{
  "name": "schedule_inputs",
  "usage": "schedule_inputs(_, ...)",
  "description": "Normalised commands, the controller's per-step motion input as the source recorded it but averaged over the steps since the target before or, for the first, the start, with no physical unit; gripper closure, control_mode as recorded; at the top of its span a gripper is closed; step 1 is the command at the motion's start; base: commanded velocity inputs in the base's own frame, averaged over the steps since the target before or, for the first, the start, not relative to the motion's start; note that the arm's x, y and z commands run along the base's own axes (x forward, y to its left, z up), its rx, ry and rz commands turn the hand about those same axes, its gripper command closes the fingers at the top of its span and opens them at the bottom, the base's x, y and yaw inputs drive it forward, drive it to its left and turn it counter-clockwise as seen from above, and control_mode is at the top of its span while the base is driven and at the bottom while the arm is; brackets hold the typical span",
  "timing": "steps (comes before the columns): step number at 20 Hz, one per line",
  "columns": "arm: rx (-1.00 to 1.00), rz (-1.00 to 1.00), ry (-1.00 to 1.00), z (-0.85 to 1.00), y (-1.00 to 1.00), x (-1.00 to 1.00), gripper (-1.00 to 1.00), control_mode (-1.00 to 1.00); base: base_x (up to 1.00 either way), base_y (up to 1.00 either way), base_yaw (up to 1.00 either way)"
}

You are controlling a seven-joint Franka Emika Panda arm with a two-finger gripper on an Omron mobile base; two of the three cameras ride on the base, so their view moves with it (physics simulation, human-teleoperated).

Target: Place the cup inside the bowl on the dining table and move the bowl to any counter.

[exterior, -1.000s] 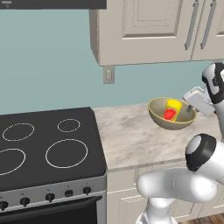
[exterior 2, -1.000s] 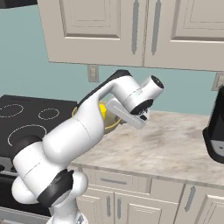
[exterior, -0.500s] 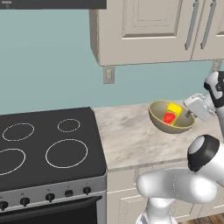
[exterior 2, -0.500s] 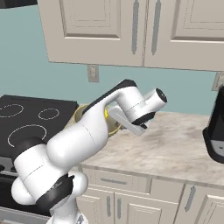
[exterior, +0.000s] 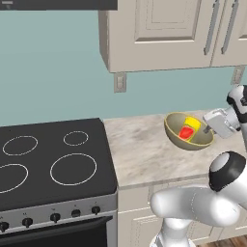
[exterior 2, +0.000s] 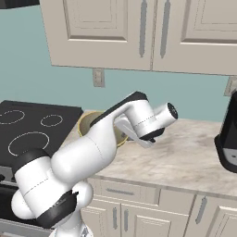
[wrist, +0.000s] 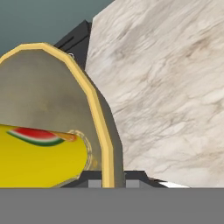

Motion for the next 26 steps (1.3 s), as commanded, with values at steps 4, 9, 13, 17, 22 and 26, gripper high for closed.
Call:
schedule_inputs(4, -0.03, -0.02, 0.03, 0.0, 0.0, 0.0, 1.0, -1.0, 0.0, 0.0, 0.0)
schedule_inputs(9, -0.08, -0.01, 0.0, -0.09, -0.01, 0.0, 1.0, -1.0, 0.0, 0.0, 0.0)
schedule_inputs(13, -0.07, -0.01, 0.01, -0.05, 0.0, 0.0, 1.0, -1.0, 0.0, 0.0, 0.0)
schedule_inputs(17, -0.04, -0.04, 0.0, -0.22, -0.08, 0.0, 1.0, -1.0, 0.0, 0.0, 0.0)
schedule_inputs(22, -0.02, -0.05, 0.0, -0.19, -0.13, 0.0, 1.0, -1.0, 0.0, 0.0, 0.0)
schedule_inputs(26, 0.0, -0.09, 0.0, -0.27, -0.21, 0.0, 1.0, -1.0, 0.0, 0.0, 0.0)
